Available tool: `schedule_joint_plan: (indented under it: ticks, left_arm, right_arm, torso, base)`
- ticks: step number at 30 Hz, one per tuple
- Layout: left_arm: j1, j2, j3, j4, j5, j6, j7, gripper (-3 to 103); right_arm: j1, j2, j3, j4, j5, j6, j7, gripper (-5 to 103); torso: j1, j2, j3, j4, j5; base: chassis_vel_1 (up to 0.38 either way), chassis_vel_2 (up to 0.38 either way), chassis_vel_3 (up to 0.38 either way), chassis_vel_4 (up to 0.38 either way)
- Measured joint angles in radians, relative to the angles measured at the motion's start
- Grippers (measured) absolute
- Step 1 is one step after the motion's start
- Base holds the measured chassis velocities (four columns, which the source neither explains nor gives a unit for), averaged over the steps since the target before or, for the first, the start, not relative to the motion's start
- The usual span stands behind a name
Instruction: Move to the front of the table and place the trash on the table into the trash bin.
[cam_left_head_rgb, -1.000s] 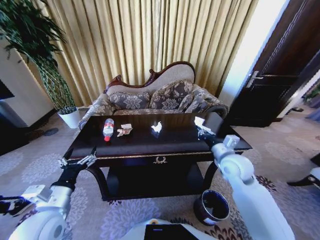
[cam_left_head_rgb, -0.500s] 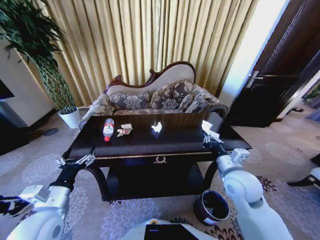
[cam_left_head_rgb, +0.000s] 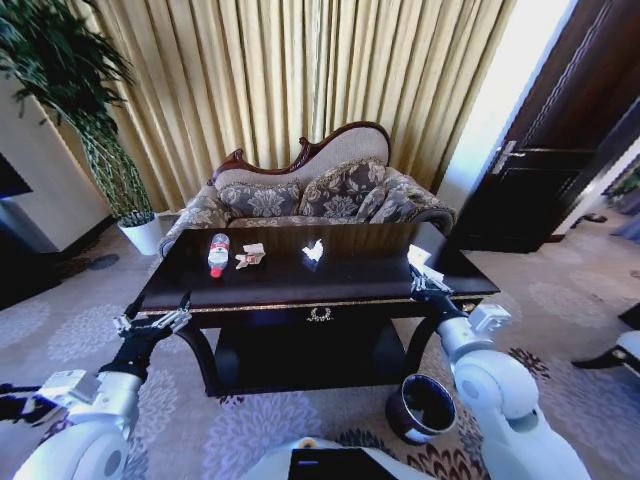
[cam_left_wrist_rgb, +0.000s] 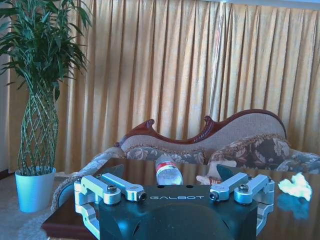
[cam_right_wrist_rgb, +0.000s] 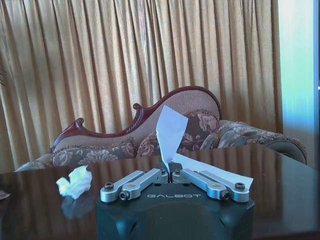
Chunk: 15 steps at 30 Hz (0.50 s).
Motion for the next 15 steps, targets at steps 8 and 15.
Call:
schedule_joint_plan:
  ticks: [8,15]
  left_arm:
    - [0.001,0.009,0.001,0.0,-0.007,0.003,0.001,100]
    - [0.004,0.013,-0.002,0.0,-0.02,0.001,0.002,100]
  right_arm:
    - [-0.021,0.006,-0.007,0.013,-0.007,0.0,-0.003,0]
    - [-0.031,0.016,-0.013,0.007,-0.023,0.01,-0.045,0]
  torso:
    - [0.0,0.0,0.0,0.0,-0.0001]
    - [-0.001,0.0,0.0,0.0001,-0.0001]
  base:
    - [0.152,-0.153,-0.16,0.155]
    - [0.1,-0.116,-0.113,0.108]
